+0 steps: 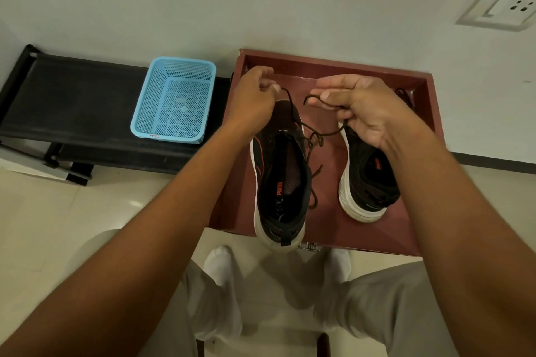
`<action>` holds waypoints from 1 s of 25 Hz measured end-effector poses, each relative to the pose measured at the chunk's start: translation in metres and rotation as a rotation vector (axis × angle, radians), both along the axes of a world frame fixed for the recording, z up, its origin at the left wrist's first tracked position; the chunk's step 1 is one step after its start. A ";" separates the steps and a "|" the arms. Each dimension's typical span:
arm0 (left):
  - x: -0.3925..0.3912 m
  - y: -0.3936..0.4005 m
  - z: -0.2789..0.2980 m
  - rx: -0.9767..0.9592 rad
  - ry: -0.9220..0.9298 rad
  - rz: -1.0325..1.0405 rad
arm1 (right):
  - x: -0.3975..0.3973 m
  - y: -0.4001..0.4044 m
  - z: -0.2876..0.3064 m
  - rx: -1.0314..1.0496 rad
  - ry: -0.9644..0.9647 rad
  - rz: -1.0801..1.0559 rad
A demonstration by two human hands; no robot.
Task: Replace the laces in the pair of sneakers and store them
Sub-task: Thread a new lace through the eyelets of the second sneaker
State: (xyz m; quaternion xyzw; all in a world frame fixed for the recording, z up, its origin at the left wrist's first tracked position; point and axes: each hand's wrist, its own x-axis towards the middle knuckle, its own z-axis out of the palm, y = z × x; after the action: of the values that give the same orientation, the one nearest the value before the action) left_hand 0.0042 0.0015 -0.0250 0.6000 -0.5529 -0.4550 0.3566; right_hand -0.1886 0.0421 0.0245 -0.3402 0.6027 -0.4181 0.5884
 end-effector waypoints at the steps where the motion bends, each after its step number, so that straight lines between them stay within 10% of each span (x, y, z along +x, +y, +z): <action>1: 0.003 0.001 0.001 -0.015 -0.060 0.011 | 0.001 0.001 0.000 0.012 -0.010 0.017; 13: 0.019 0.073 0.011 0.145 -0.426 -0.115 | 0.028 0.006 -0.021 0.113 -0.012 0.044; 25: 0.029 0.064 -0.011 0.267 -0.125 -0.039 | 0.053 0.023 -0.033 -0.050 0.382 0.219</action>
State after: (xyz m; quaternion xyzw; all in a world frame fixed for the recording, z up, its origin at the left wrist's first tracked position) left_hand 0.0332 0.0659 -0.0360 0.6586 -0.5201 -0.4931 0.2295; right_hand -0.1358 0.0649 -0.0084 -0.4911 0.6521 -0.2944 0.4969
